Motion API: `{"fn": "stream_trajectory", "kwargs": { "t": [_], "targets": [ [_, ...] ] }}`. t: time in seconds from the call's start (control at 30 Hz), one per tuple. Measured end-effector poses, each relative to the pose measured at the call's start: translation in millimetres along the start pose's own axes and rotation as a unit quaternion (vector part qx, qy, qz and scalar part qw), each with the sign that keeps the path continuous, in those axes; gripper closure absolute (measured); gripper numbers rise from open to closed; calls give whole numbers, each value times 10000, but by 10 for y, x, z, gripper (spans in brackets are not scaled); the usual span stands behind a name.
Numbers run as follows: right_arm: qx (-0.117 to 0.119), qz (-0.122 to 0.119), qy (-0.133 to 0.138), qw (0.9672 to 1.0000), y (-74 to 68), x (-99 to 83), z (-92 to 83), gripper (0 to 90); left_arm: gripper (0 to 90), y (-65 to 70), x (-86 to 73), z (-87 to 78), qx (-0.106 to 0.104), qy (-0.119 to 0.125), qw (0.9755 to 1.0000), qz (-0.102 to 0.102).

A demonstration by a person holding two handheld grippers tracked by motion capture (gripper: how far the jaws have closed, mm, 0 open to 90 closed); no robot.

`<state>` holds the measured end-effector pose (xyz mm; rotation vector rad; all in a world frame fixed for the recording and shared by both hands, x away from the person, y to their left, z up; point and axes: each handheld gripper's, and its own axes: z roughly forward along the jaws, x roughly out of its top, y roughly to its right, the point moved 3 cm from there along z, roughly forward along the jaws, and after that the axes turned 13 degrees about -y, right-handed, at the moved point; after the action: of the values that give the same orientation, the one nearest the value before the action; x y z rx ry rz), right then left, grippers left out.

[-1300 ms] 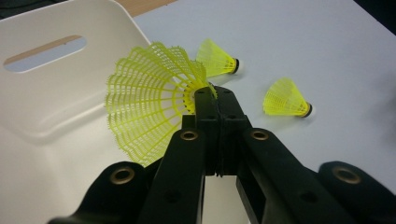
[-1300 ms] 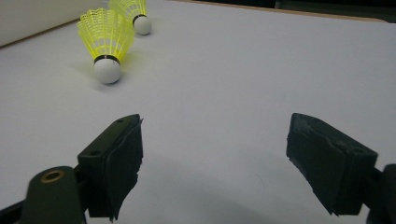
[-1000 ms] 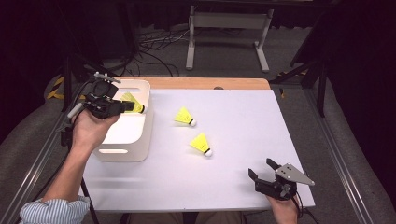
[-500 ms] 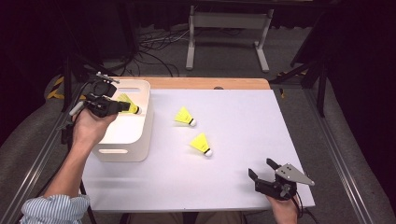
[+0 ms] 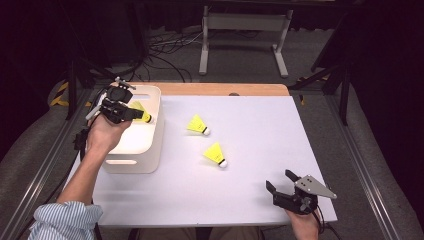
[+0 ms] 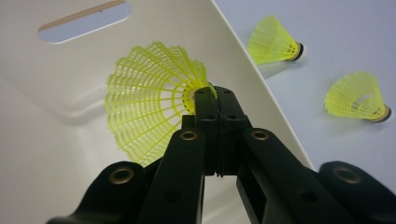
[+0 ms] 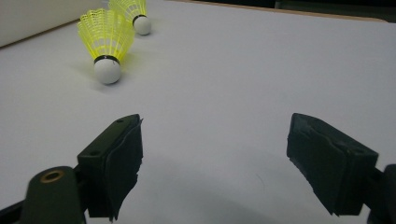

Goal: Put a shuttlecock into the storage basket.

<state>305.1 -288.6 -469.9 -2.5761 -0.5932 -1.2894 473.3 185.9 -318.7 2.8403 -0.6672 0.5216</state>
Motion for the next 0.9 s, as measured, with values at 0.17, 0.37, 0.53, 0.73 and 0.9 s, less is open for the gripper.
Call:
{"fn": "stream_trajectory", "kwargs": {
  "t": [0.17,0.37,0.53,0.73,0.9],
  "targets": [
    [-2,-9,-12,10000,1,0,2,188,896,-32,41,92,64,-130,9999,-48],
    [6,-9,-15,10000,2,0,2,188,895,-61,93,205,84,-320,9994,-95],
    [9,-10,-24,10000,2,1,5,188,892,-73,121,282,85,-455,9989,-97],
    [19,-7,-14,10000,2,0,3,188,889,-84,139,350,77,-572,9983,-89],
    [18,-19,-27,10000,1,1,5,188,888,-88,142,401,40,-650,9978,-89]
  ]
}}
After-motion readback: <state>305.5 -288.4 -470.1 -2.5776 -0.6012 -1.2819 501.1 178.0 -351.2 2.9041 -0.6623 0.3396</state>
